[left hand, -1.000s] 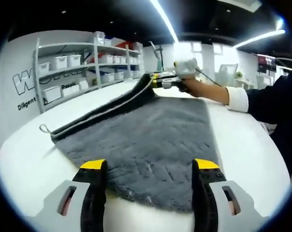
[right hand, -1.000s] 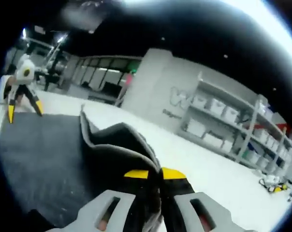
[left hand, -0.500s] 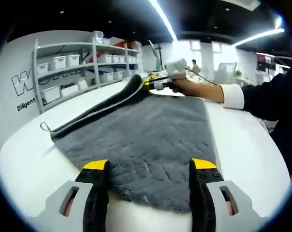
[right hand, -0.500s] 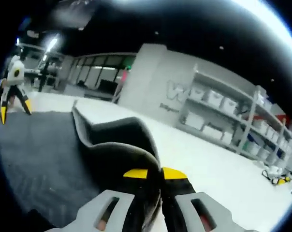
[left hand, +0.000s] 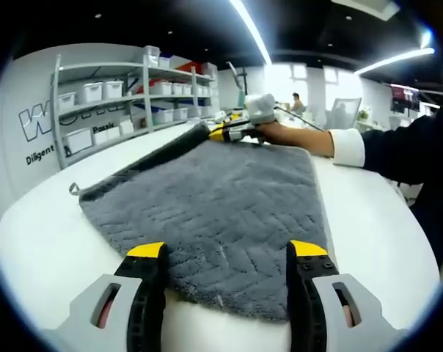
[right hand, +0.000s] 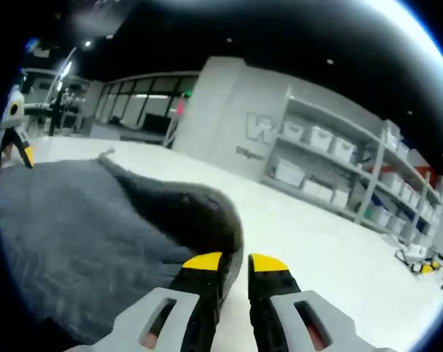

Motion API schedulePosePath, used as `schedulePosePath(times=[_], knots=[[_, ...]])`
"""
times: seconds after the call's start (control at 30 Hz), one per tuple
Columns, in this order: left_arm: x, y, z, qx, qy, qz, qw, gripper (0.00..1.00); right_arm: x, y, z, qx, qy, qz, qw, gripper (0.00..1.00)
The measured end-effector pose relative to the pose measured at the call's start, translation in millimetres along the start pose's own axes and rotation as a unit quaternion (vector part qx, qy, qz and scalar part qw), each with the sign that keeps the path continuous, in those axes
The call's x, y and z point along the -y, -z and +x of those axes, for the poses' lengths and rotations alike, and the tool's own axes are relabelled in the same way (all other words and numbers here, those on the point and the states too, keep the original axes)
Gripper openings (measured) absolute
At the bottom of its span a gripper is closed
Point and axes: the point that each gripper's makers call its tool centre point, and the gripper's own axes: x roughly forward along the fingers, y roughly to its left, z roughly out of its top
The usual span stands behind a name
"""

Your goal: Open the folded towel by lifting each exposed corner and separating the folded layers until the towel lies flat within the target outline without major curled edges

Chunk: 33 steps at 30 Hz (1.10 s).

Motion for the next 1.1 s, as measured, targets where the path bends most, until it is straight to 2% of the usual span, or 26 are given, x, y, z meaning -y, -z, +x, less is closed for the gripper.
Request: schedulePosePath(times=[0.23,0.3,0.4,0.5,0.6,0.77,0.83,0.93,0.97,1.03,1.1], knots=[[-1.4,-0.3,-0.4,0.000,-0.003,0.000,1.0000,0.65,7.7,3.8,0.3,-0.015,0.019,-0.033,0.9992,0.03],[-0.7,-1.1,-0.7,-0.001,-0.005,0.007,1.0000,0.65,9.9,1.3,-4.3,-0.005,0.016,0.007,0.9998,0.03],[-0.1,-3.3,-2.3,-0.001,-0.009,0.025,0.9997,0.65,10.2,-3.5,-9.7,0.000,0.010,0.017,0.9998,0.04],[-1.7,-4.0,-3.8,0.000,-0.012,0.027,0.9995,0.67,-5.1,-8.5,-13.0,0.004,-0.020,0.025,0.9995,0.07],[-5.8,-3.7,-5.7,0.003,-0.015,-0.002,0.9999,0.70,-22.2,-11.4,-18.3,-0.003,-0.050,0.053,0.9974,0.10],[-10.0,-4.4,-8.6,0.006,-0.017,-0.022,0.9996,0.72,-40.3,-2.5,-30.2,-0.043,-0.086,0.113,0.9889,0.18],[-10.9,-3.3,-9.8,0.004,-0.016,-0.024,0.9996,0.73,-40.2,-4.0,-33.4,-0.039,-0.084,0.112,0.9894,0.21],[-7.8,-2.5,-8.5,0.002,-0.010,-0.023,0.9997,0.78,-43.4,3.1,-35.8,-0.058,-0.087,0.114,0.9879,0.29],[-3.2,-3.8,-6.6,0.007,0.005,-0.032,0.9995,0.81,-43.0,7.8,-36.0,-0.068,-0.083,0.126,0.9863,0.30],[0.3,-3.9,-4.3,0.006,0.010,-0.040,0.9991,0.85,-47.0,13.4,-36.2,-0.079,-0.087,0.145,0.9825,0.31],[4.2,-3.6,-2.9,0.003,0.011,-0.030,0.9995,0.84,-48.8,16.2,-35.2,-0.081,-0.088,0.144,0.9823,0.30]])
